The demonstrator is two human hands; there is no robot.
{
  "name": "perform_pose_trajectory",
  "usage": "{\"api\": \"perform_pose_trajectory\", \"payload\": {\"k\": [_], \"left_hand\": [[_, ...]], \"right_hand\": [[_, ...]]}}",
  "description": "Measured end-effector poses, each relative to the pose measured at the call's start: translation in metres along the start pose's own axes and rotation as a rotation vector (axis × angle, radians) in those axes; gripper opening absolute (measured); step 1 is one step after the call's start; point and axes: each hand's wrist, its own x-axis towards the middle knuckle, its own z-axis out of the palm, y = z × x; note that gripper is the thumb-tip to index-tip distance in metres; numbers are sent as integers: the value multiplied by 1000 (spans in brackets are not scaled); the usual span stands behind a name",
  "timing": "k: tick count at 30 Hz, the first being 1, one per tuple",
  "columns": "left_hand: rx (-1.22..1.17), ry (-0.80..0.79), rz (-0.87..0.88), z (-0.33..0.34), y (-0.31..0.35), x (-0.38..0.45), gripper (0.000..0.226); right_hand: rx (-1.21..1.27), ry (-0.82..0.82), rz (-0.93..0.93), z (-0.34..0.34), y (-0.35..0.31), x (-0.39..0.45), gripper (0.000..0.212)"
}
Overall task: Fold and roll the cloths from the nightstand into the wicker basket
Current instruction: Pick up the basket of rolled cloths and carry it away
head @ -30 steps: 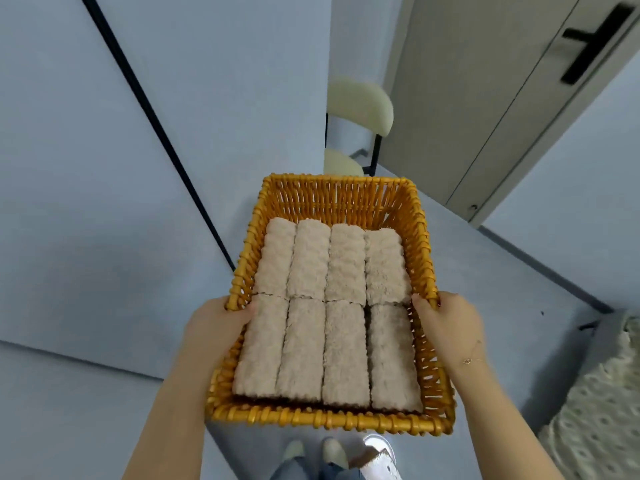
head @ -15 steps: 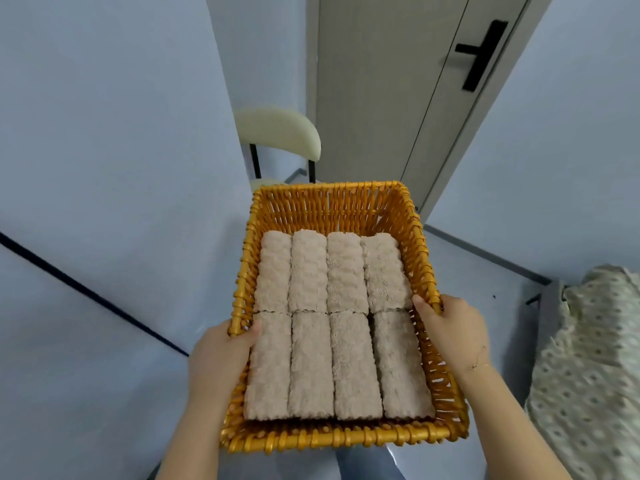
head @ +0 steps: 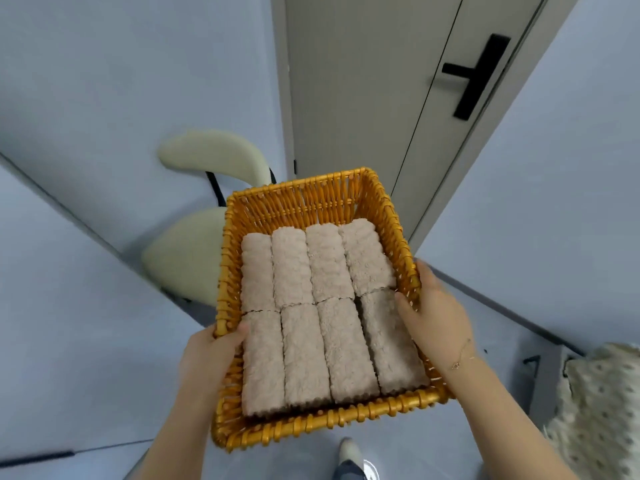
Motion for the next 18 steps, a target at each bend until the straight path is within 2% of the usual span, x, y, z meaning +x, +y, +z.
{"api": "perform_pose_trajectory", "payload": {"k": [3,6,9,12,14,16,18], "left_hand": [[-54,30,-26,21,40,30,22],[-82,62,-38,30,77,68,19],[-159,69,-70,29,111,111,15],[-238,64,-86,23,143,156,16],[-290,62,-95,17,165,186,26],[-334,80,-84,12,184,207,32],[-383,128,-72,8,213,222,25]], "right_hand": [[-145,10,-183,-9,0,47,62],[-218,-6,-533,-7,-11,91,49],[-244,-147,-795,-5,-26,130,41],[-240,-180,-897,-13,-43,178,50],[-270,-186,-966,-17,-52,217,52],[-337,-124,-1078,-19,-63,258,44],[-340,-48,-1154,-15,-76,300,35]]}}
